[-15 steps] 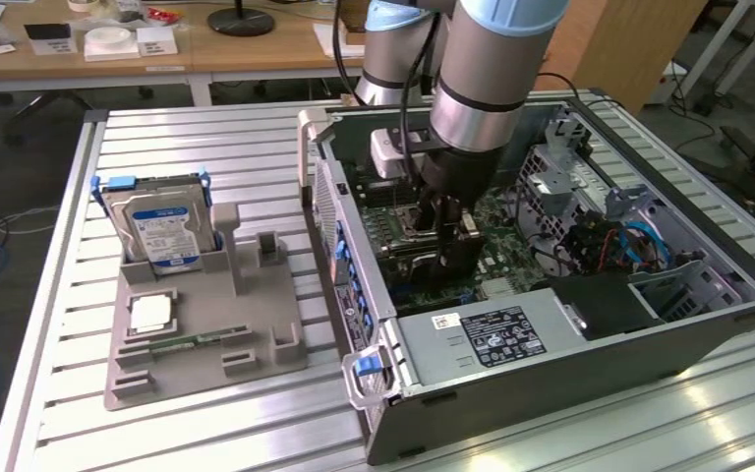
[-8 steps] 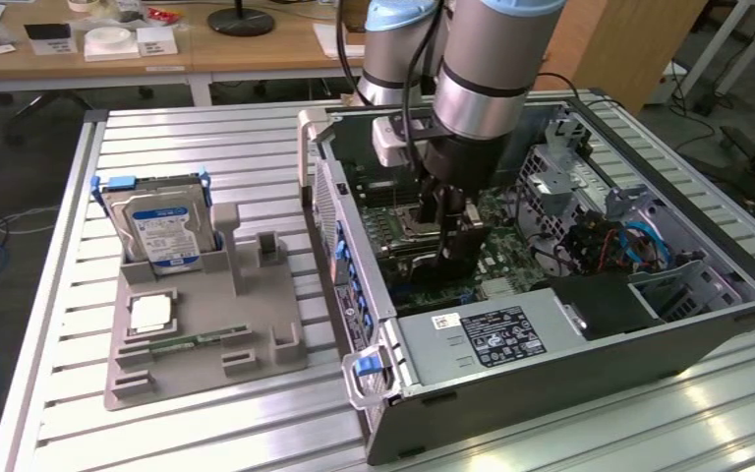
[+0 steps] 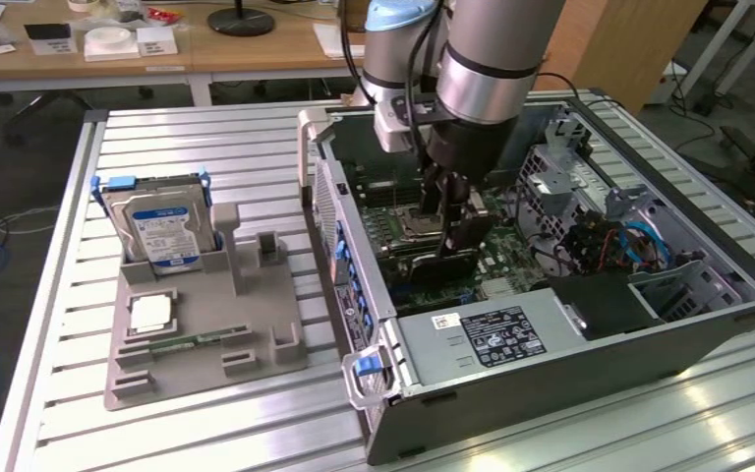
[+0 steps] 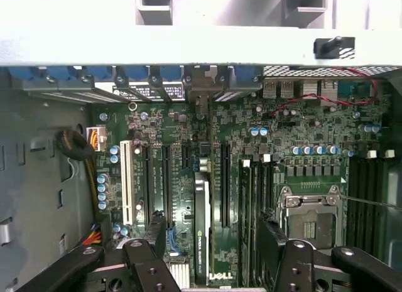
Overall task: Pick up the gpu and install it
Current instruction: 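Insert the gpu into the slot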
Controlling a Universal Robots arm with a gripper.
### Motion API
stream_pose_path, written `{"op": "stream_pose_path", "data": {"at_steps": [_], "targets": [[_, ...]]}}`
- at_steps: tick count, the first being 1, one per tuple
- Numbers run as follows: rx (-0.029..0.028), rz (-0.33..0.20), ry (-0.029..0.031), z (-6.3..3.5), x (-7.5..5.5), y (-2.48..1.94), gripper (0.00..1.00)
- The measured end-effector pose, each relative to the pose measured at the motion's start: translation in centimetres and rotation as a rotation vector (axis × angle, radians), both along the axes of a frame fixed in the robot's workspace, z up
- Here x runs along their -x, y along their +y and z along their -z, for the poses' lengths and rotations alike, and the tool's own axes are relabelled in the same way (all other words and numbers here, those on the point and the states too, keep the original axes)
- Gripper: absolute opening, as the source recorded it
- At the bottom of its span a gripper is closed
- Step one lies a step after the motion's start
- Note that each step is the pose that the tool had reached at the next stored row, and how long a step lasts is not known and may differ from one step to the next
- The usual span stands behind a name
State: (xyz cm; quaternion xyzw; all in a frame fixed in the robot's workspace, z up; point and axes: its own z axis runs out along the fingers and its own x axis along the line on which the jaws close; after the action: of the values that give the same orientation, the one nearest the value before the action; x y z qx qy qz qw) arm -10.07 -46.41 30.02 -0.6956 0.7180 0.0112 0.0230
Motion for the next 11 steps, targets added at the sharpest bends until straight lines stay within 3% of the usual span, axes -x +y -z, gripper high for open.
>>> {"op": "stream_pose_path", "data": {"at_steps": [11], "targets": [[0.0001,0.000,0.0000,-1.46,0.0,0.00,0.70]]}}
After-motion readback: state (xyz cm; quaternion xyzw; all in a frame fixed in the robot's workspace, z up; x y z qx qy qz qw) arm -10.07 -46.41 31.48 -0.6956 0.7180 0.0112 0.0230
